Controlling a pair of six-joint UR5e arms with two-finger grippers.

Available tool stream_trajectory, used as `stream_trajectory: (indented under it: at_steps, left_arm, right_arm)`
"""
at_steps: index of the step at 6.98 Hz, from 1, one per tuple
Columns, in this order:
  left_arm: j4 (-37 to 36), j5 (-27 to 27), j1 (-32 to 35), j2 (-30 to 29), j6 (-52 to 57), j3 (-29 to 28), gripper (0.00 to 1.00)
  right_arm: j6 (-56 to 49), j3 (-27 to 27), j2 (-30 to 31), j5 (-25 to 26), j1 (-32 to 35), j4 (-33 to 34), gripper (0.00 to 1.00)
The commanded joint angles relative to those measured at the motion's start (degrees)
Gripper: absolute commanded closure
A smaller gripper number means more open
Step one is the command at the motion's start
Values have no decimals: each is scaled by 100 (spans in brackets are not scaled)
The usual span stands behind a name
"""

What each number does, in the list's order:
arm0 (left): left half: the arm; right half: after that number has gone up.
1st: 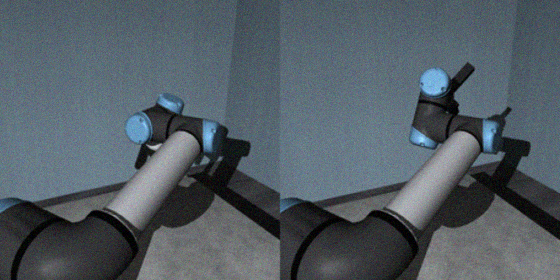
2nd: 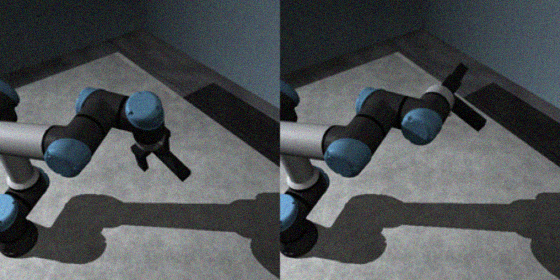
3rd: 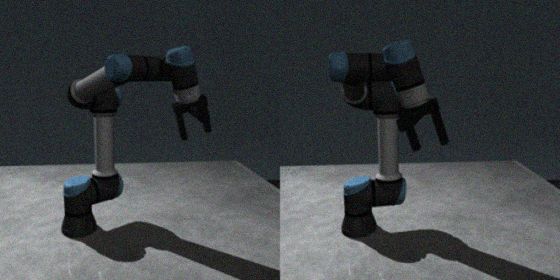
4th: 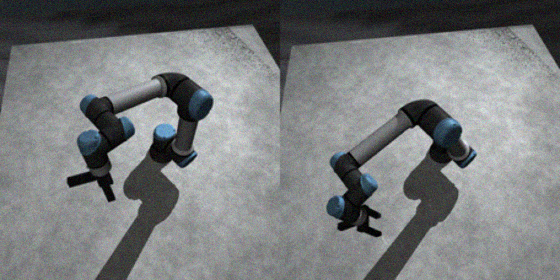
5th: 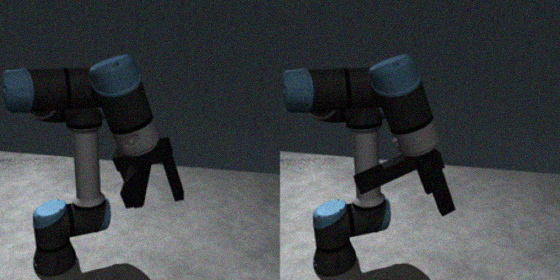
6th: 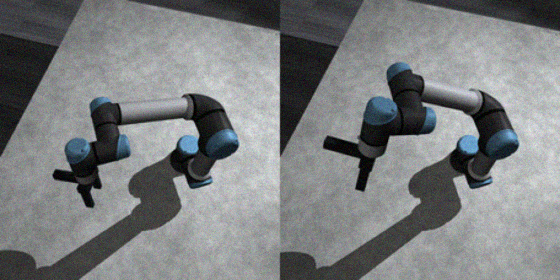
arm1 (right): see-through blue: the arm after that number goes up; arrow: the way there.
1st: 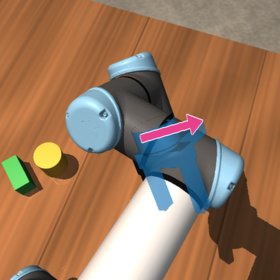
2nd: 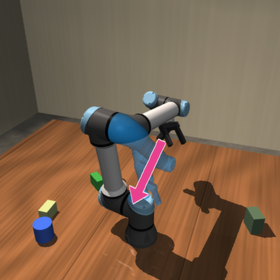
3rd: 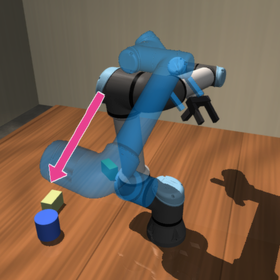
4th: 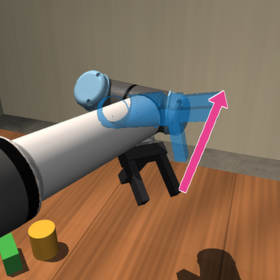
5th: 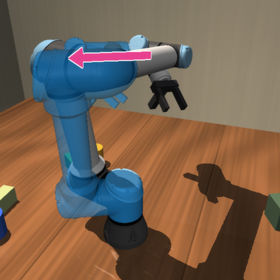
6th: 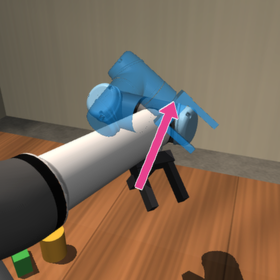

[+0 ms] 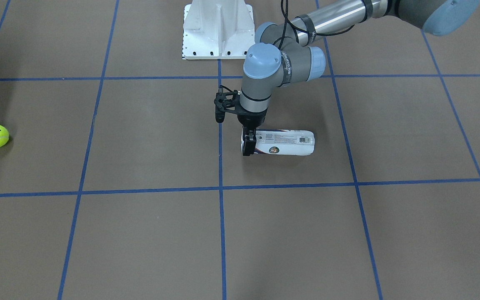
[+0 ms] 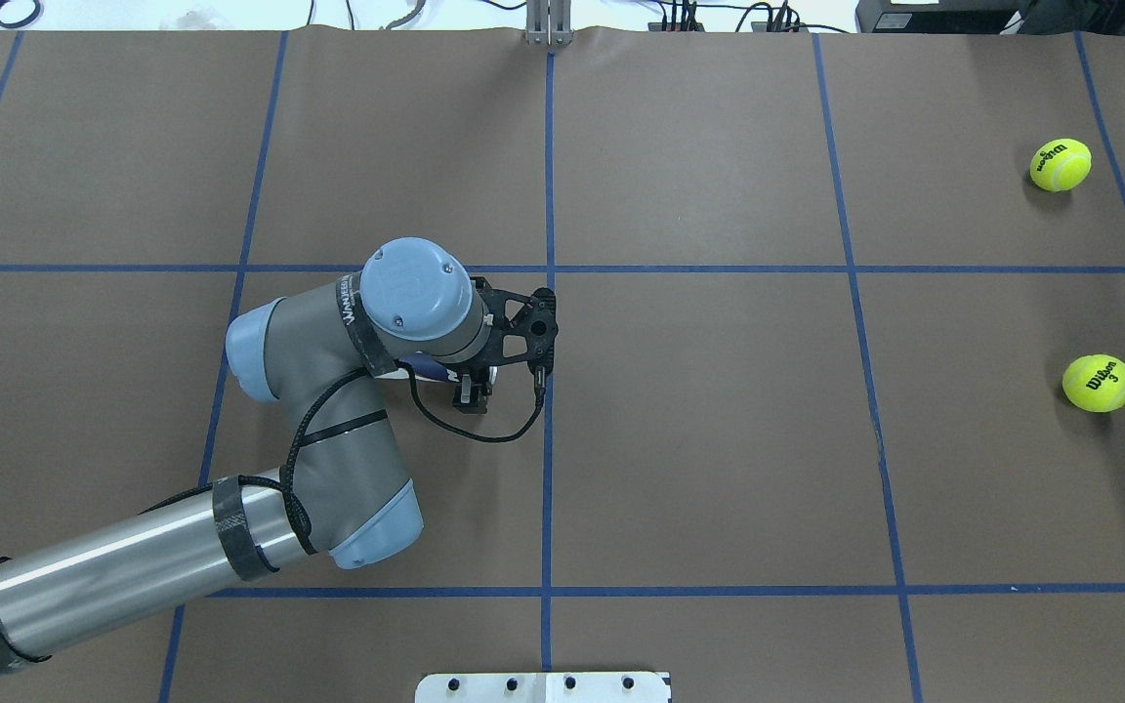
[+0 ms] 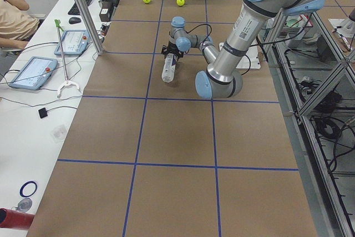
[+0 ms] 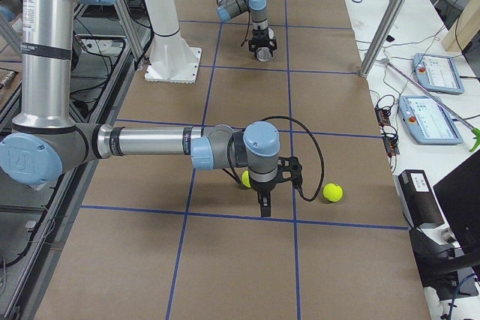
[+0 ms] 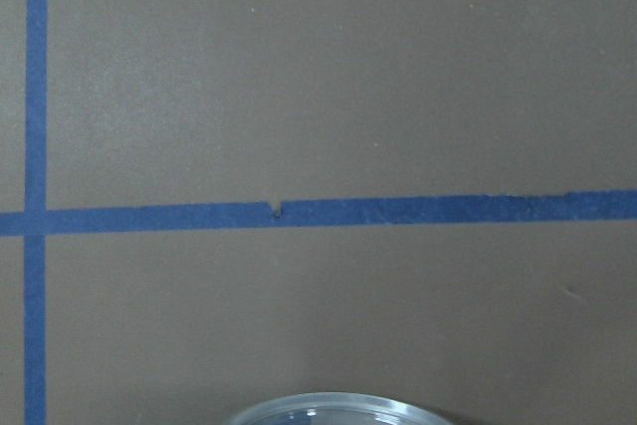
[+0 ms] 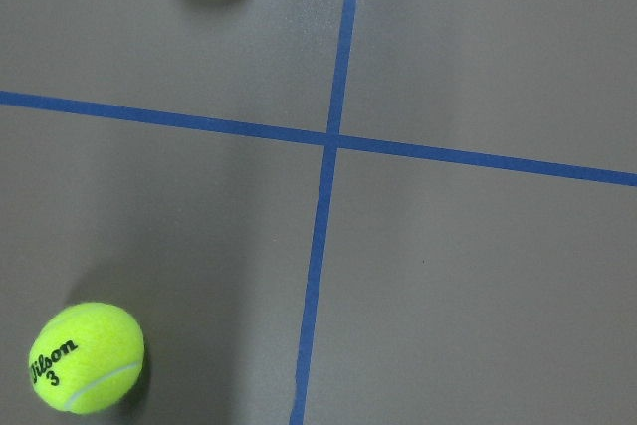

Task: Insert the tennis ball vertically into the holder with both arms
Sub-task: 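Lower the left gripper over the can and close on its body, then lift the can with the left gripper and rotate it upright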

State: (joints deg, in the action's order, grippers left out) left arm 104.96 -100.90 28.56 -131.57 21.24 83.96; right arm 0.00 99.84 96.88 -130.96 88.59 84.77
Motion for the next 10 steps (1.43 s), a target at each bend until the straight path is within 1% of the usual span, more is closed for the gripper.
stream_trajectory:
  at_steps: [1, 3, 4, 5, 7, 8, 9, 10]
  left_arm:
    - [6, 70, 0, 0, 3, -3, 18]
    - [6, 70, 9, 0, -6, 32, 28]
    - [15, 70, 9, 0, -6, 67, 29]
    - [15, 61, 18, -26, -14, 242, 29]
    - [-11, 9, 70, -53, -119, 829, 29]
    - [32, -44, 140, -122, -338, 1102, 29]
    - [85, -531, 245, -245, -688, 1270, 29]
    - [434, -1015, 412, -307, -996, 1359, 29]
  right_arm:
    - [0, 0, -12, -9, 0, 4, 0]
    - [0, 0, -20, 0, 0, -5, 0]
    - [0, 9, -29, -9, 0, -5, 0]
    - [0, 9, -29, -9, 0, -5, 0]
    - [0, 9, -29, 0, 0, -5, 0]
    - [0, 0, -29, -9, 0, -5, 0]
    - [0, 0, -29, -9, 0, -5, 0]
    - [0, 0, -29, -9, 0, -5, 0]
